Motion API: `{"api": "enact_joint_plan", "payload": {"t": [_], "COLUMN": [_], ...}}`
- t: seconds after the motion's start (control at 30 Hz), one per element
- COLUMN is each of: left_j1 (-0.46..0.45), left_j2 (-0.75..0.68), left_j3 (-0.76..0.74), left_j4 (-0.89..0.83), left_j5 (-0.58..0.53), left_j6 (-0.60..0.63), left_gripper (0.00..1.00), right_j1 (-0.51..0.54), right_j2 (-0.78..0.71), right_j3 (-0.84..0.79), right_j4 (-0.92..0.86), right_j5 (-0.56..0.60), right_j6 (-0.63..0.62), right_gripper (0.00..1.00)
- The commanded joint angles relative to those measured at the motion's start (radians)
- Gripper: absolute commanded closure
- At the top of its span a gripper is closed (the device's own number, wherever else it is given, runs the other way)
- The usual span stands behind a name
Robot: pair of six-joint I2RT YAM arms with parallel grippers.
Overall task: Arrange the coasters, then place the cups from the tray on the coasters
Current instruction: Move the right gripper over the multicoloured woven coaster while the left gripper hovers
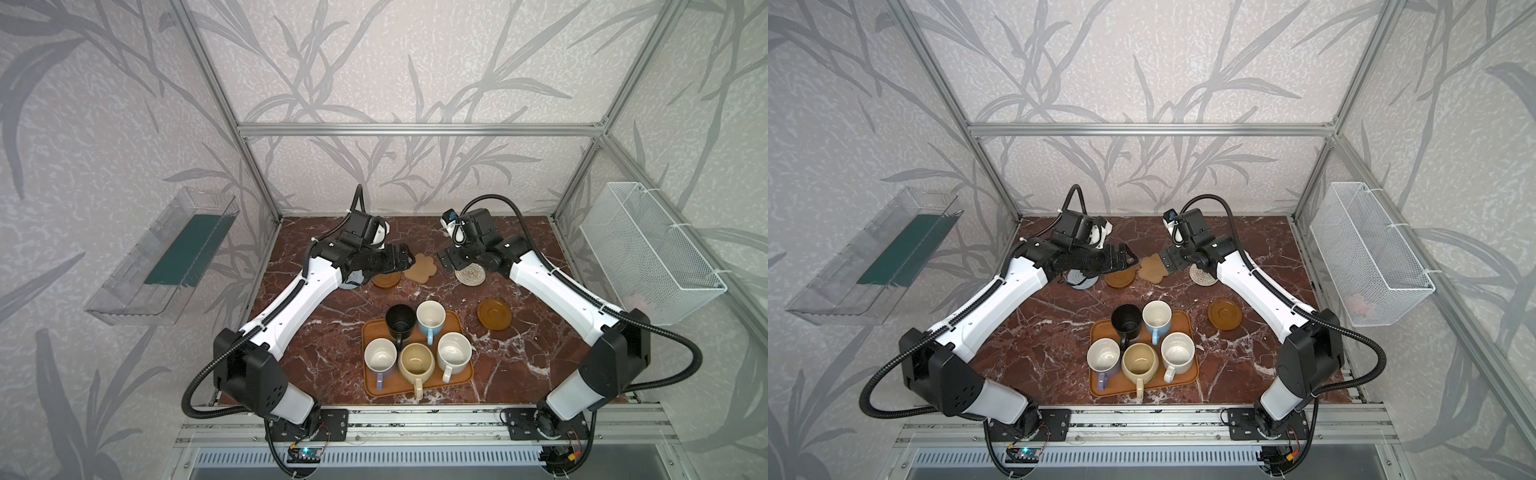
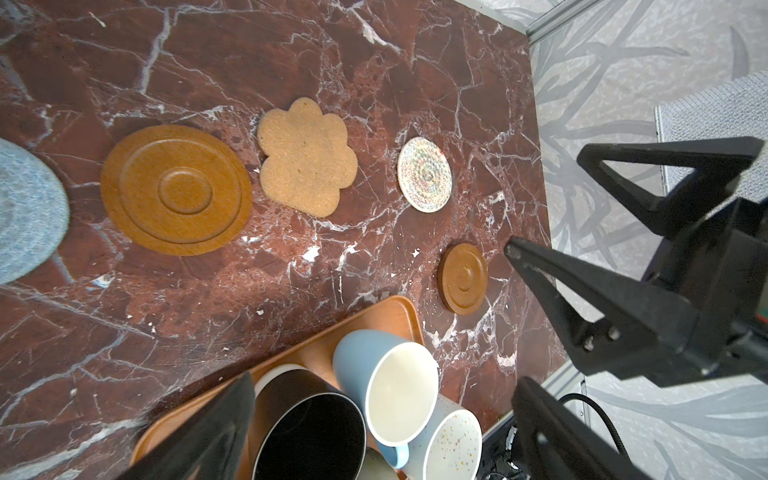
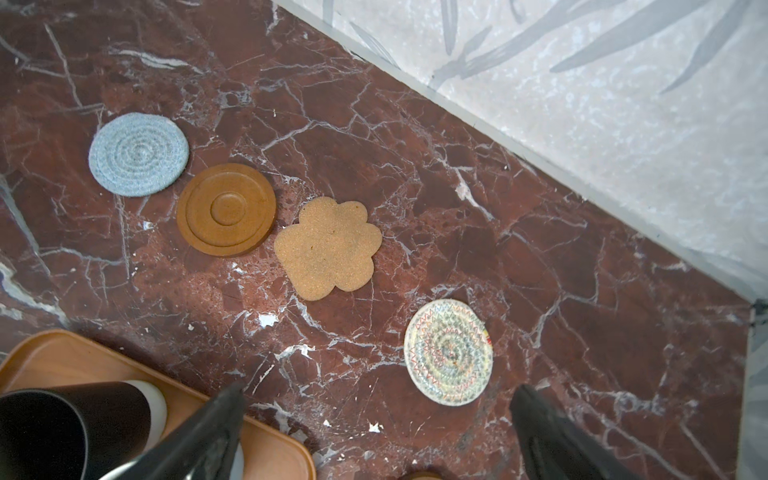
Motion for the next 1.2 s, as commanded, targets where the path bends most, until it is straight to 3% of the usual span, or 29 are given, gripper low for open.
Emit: {"api": "enact_joint_plan", "payload": {"t": [0.0,0.1,0.47,1.03,1.17], "left_j1": [-0.016,-0.031,-0.060,-0.066,-0.066], "left_j2": [-0.019,0.002,0.091,0.300,0.346], "left_j3": [0.031,0.043,0.075,0.208,0.248], "left_j4": [-0.008,-0.018,0.010,-0.020,-0.026], "left_j5": [0.003,-0.023,-0.016,-0.001,0.005], "left_j6": [-0.029,-0.028,-0.023,0.044,0.055], "left_gripper": [0.01,0.01,0.01,0.01,0.01], "right_j1": [-0.057,-0.106,-0.200,-0.284,-0.311], "right_j2": [-0.036,-0.059,-0.044,0.179,0.232], "right_j3": [-0.043,-0.099,-0.183,-0.172,-0.176], "right_j4": [-0.006,0.028,0.071,0.054,0.076], "right_j5": [-0.045,-0.086,-0.123,-0.131,-0.163], "right_j6": [0.156,0.240,0.366,0.400,0.405], "right_gripper": [0.01,0.01,0.01,0.00,0.04]}}
